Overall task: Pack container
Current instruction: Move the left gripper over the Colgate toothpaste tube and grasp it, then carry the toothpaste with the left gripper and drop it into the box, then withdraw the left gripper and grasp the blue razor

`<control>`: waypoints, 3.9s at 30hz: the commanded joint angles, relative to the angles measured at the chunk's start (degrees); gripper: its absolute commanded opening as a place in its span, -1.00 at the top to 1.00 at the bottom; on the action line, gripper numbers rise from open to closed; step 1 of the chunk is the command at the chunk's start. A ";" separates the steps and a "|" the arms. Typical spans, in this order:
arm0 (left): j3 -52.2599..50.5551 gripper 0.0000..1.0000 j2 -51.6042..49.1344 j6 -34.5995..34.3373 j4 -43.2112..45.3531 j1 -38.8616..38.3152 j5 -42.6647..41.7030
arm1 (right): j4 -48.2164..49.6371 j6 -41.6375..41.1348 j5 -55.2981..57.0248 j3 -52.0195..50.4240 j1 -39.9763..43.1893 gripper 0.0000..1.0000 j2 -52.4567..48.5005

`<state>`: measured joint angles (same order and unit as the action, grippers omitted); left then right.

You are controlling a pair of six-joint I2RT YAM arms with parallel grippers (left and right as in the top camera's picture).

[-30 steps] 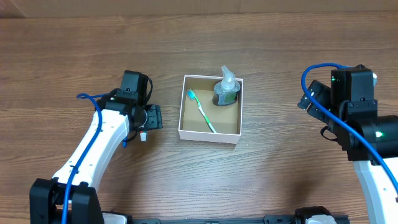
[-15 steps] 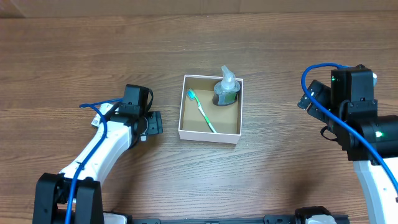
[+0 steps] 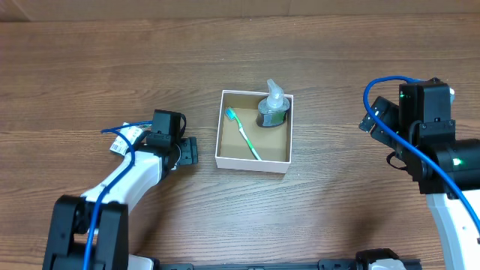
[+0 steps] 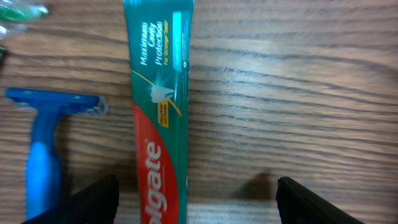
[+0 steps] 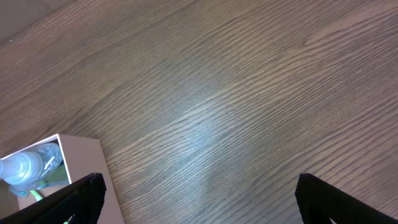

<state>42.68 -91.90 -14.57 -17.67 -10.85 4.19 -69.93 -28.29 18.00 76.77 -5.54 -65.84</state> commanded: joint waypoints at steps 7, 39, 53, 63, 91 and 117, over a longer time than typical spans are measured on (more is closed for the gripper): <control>-0.46 -0.08 -4.37 0.87 1.22 -0.04 0.70 | 0.17 -0.02 0.37 0.85 0.33 -1.00 0.46; 24.44 0.82 12.63 -4.48 -23.28 -6.78 -4.42 | 0.17 -0.02 0.37 0.85 0.33 -1.00 0.46; 25.83 0.72 5.40 -18.71 -18.27 -26.53 4.22 | 0.17 -0.02 0.37 0.85 0.33 -1.00 0.46; 28.37 -0.46 6.14 -14.45 -19.43 -24.87 2.40 | 0.17 -0.02 0.37 0.85 0.33 -1.00 0.46; 11.72 -1.00 16.26 -4.87 -27.17 1.84 7.78 | 0.17 -0.02 0.37 0.85 0.33 -1.00 0.46; -7.54 -0.65 4.96 7.30 3.02 10.56 -5.27 | 0.17 -0.02 0.37 0.85 0.33 -1.00 0.46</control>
<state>35.70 -86.15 -9.34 -15.22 -0.64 0.36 -69.95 -28.29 18.02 76.77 -5.54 -65.84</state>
